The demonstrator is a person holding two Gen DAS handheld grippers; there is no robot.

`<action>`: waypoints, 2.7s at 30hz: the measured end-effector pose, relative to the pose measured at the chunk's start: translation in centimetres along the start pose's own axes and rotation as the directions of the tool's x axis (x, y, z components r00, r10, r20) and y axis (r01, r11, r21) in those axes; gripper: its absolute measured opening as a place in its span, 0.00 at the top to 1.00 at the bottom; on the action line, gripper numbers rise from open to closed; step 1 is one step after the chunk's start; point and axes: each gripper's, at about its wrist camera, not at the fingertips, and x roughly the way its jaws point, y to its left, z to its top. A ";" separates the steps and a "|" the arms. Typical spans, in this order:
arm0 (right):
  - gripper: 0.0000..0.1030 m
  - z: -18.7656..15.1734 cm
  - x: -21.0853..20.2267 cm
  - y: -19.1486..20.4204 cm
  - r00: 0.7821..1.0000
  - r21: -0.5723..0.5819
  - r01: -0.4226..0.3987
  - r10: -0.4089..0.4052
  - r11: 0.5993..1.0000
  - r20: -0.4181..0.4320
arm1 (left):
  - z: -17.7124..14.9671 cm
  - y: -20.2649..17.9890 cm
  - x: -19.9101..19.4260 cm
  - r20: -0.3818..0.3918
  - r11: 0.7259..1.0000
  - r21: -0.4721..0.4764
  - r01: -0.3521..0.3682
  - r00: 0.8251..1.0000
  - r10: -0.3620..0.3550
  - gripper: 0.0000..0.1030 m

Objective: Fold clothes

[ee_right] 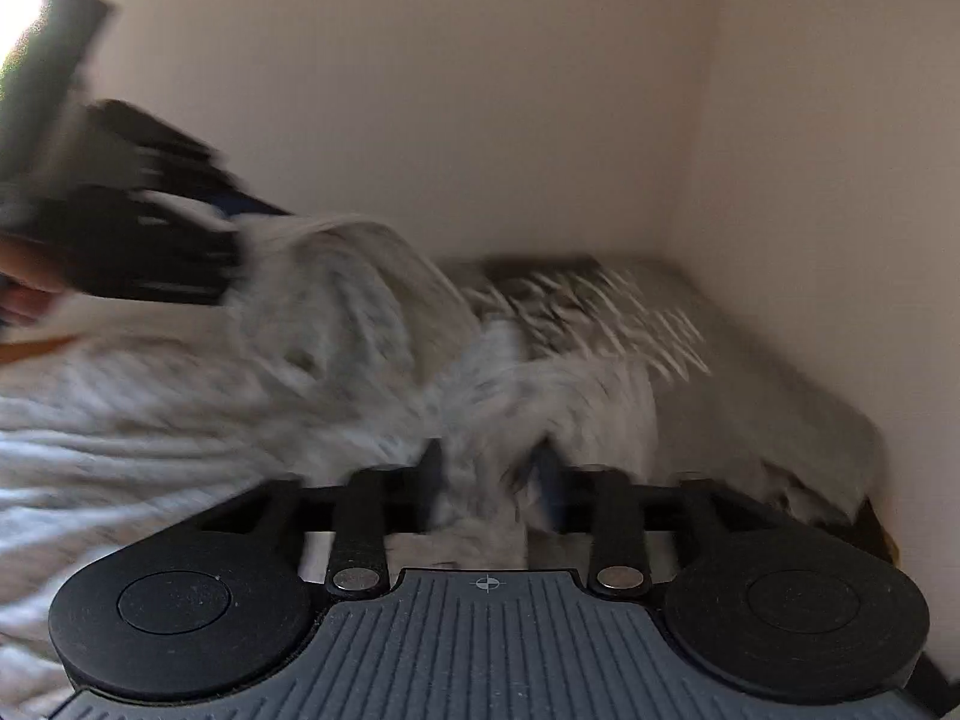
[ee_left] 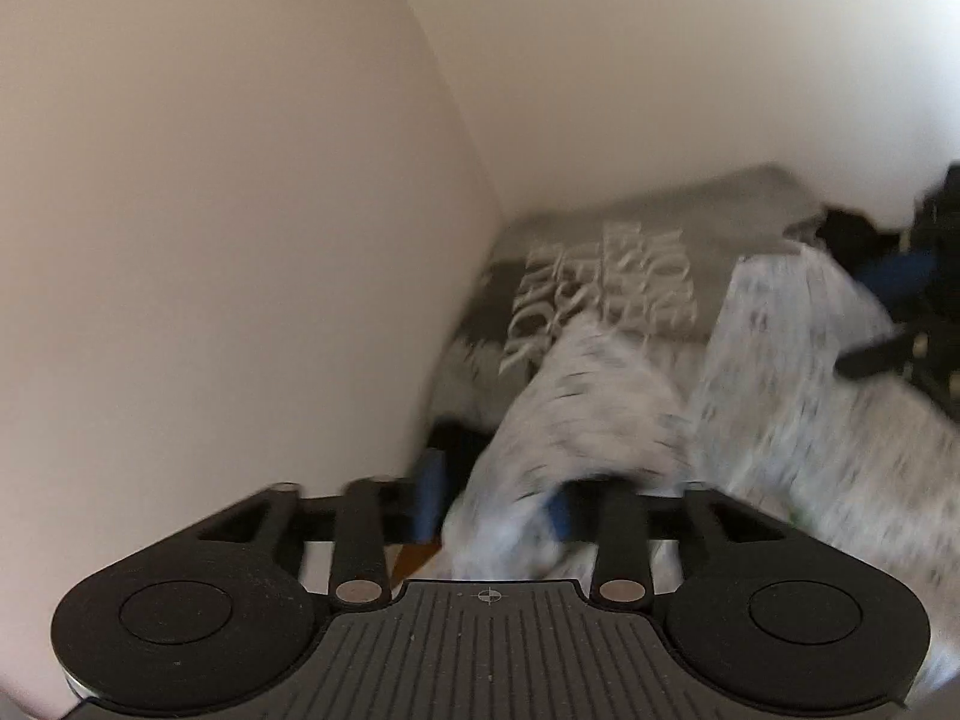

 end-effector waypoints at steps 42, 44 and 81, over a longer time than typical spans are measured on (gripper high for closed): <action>0.42 -11.5 -11.9 23.9 0.855 -0.113 -0.519 0.514 0.847 -0.076 | -29.9 11.1 -28.0 0.107 0.728 -0.684 -0.040 0.982 0.155 0.16; 0.42 -11.9 -12.3 24.4 0.837 -0.108 -0.548 0.542 0.830 -0.079 | -30.1 11.3 -28.0 0.101 0.725 -0.686 -0.056 0.980 0.172 0.16; 0.91 -8.5 -20.6 13.5 0.991 -0.311 -0.129 0.129 0.942 -0.021 | -30.3 11.2 -28.0 0.072 0.755 -0.650 -0.078 0.984 0.164 0.15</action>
